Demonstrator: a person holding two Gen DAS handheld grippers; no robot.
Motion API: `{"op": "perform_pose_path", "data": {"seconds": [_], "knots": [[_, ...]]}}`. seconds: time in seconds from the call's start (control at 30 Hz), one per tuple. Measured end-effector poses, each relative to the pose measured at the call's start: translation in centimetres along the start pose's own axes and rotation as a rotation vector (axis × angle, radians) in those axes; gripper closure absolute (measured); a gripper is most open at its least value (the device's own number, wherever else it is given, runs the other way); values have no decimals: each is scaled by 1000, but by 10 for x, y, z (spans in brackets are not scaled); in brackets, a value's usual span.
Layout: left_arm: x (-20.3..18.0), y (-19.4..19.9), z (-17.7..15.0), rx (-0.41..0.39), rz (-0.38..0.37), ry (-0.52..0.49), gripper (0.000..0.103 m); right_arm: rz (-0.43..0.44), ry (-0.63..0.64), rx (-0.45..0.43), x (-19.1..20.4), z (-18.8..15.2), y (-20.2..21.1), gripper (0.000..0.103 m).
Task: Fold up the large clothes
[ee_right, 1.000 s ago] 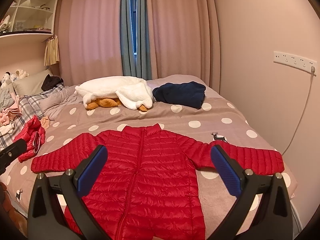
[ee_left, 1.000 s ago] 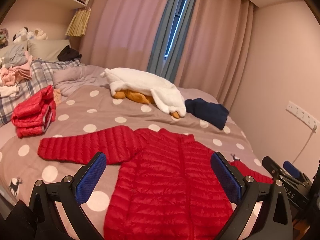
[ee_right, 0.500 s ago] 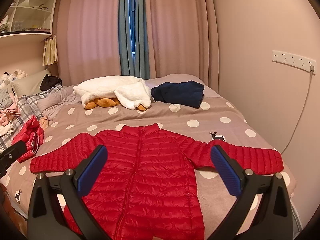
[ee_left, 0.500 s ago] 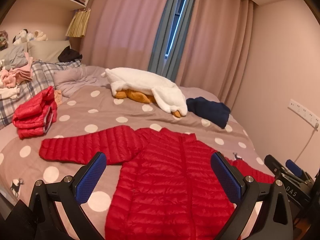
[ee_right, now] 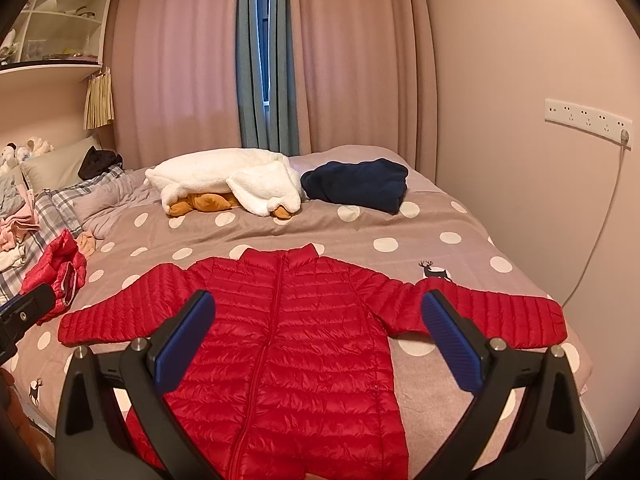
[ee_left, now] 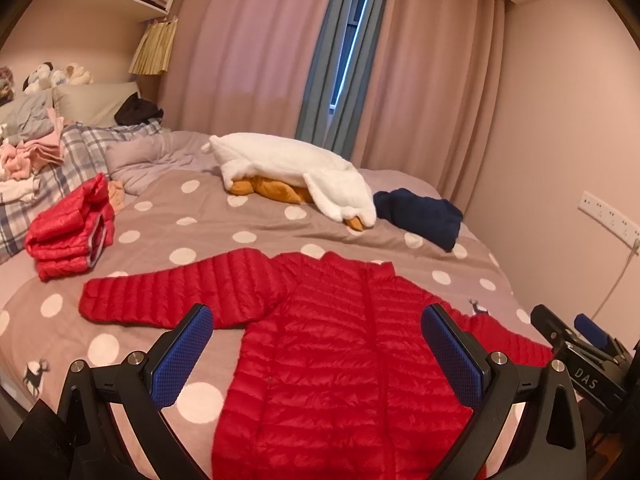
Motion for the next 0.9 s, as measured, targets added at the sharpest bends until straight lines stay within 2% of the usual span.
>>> {"op": "perform_pose_path", "data": {"seconds": [0.37, 0.53, 0.6, 0.67, 0.73, 0.8, 0.9], "knots": [[2, -7, -2, 0, 46, -14, 1, -3, -27, 3, -6, 0, -4, 0], [8, -33, -6, 18, 85, 3, 1, 7, -57, -53, -17, 4, -14, 0], [16, -50, -6, 5, 102, 25, 1, -23, -33, -74, -24, 3, -22, 0], [30, -68, -3, -43, 126, 64, 1, -68, -13, -81, -34, -1, -34, 0], [41, -86, -3, -62, 143, 97, 1, -128, -22, -54, -54, -9, -52, 0], [58, -110, -9, -35, 143, 148, 1, -185, -73, -10, -79, -19, -67, 0], [81, -151, -30, 52, 86, 265, 1, -256, -264, 68, -128, -41, -90, 0]]}}
Point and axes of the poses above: each gripper's, at about its wrist camera, not at the fingertips, and y roughly against the way its jaws point, x to its left, z to its top, the point moved 8 cm from there along -y, roughly the way its jaws point, and after that the axes turned 15 degrees about -x, right-handed, at the moved point
